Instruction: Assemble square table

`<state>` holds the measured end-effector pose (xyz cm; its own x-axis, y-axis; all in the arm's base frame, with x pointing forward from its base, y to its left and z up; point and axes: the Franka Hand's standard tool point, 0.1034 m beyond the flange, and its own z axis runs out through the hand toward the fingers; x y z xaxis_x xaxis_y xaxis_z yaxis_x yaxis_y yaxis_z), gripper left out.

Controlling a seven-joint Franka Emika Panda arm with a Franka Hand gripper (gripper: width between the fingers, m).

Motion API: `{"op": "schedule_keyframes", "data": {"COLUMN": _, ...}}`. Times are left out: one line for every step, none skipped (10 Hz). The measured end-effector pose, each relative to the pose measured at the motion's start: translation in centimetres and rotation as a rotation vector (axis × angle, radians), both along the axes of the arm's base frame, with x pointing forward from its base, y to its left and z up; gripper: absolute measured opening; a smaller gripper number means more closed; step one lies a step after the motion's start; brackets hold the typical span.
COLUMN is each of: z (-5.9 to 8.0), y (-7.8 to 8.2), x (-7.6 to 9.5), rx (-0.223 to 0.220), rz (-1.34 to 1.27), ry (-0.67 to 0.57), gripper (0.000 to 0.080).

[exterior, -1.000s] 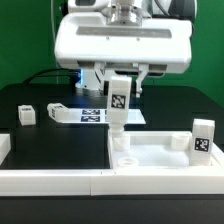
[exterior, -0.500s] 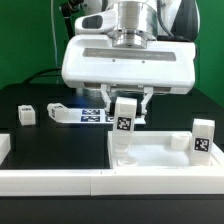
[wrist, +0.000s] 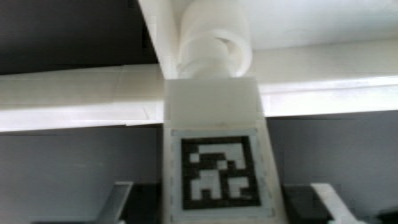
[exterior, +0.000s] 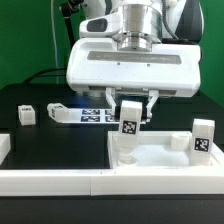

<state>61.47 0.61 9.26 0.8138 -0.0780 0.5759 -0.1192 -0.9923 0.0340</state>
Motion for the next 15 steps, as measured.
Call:
{"op": "schedule_keyframes", "data": {"z": -0.16, "y": 0.27, "x": 0.24, "rx": 0.000, "rz": 0.003, "ry": -0.001, "gripper": 0.0290}}
{"op": "schedule_keyframes", "data": {"z": -0.31, "y": 0.54, "x": 0.38, "rx": 0.001, "rz": 0.006, "ry": -0.001, "gripper": 0.0290}}
{"op": "schedule_keyframes", "data": {"z": -0.50, "y": 0.54, "x": 0.43, "rx": 0.000, "rz": 0.007, "ry": 0.000, "gripper": 0.0290}}
{"op": "schedule_keyframes", "data": {"z": -0.72, "y": 0.54, "x": 0.46, "rx": -0.001, "rz": 0.007, "ry": 0.002, "gripper": 0.0290}}
{"op": "schedule_keyframes", "data": {"z": -0.81, "y": 0.54, "x": 0.54, "rx": -0.002, "rz": 0.008, "ry": 0.002, "gripper": 0.0290}}
{"op": "schedule_keyframes", "data": {"z": -0.81, "y": 0.50, "x": 0.54, "rx": -0.002, "rz": 0.007, "ry": 0.002, "gripper": 0.0290}}
{"op": "schedule_keyframes", "data": {"z": -0.92, "y": 0.39, "x": 0.42, "rx": -0.002, "rz": 0.005, "ry": 0.004, "gripper": 0.0290}}
{"op": "schedule_keyframes", "data": {"z": -0.92, "y": 0.40, "x": 0.42, "rx": -0.002, "rz": 0.006, "ry": 0.005, "gripper": 0.0290}}
{"op": "schedule_keyframes", "data": {"z": -0.92, "y": 0.40, "x": 0.42, "rx": -0.002, "rz": 0.005, "ry": 0.005, "gripper": 0.0373}}
{"op": "schedule_keyframes", "data": {"z": -0.92, "y": 0.39, "x": 0.42, "rx": -0.002, "rz": 0.005, "ry": 0.005, "gripper": 0.0509}}
{"op": "schedule_keyframes", "data": {"z": -0.92, "y": 0.39, "x": 0.42, "rx": -0.002, "rz": 0.005, "ry": 0.005, "gripper": 0.0509}}
{"op": "schedule_keyframes", "data": {"z": -0.92, "y": 0.40, "x": 0.42, "rx": -0.002, "rz": 0.006, "ry": 0.005, "gripper": 0.0626}}
{"op": "schedule_keyframes", "data": {"z": -0.92, "y": 0.39, "x": 0.42, "rx": -0.002, "rz": 0.005, "ry": 0.005, "gripper": 0.0643}}
{"op": "schedule_keyframes", "data": {"z": -0.92, "y": 0.39, "x": 0.42, "rx": -0.002, "rz": 0.006, "ry": 0.005, "gripper": 0.0648}}
{"op": "schedule_keyframes", "data": {"z": -0.92, "y": 0.39, "x": 0.42, "rx": -0.002, "rz": 0.005, "ry": 0.005, "gripper": 0.0648}}
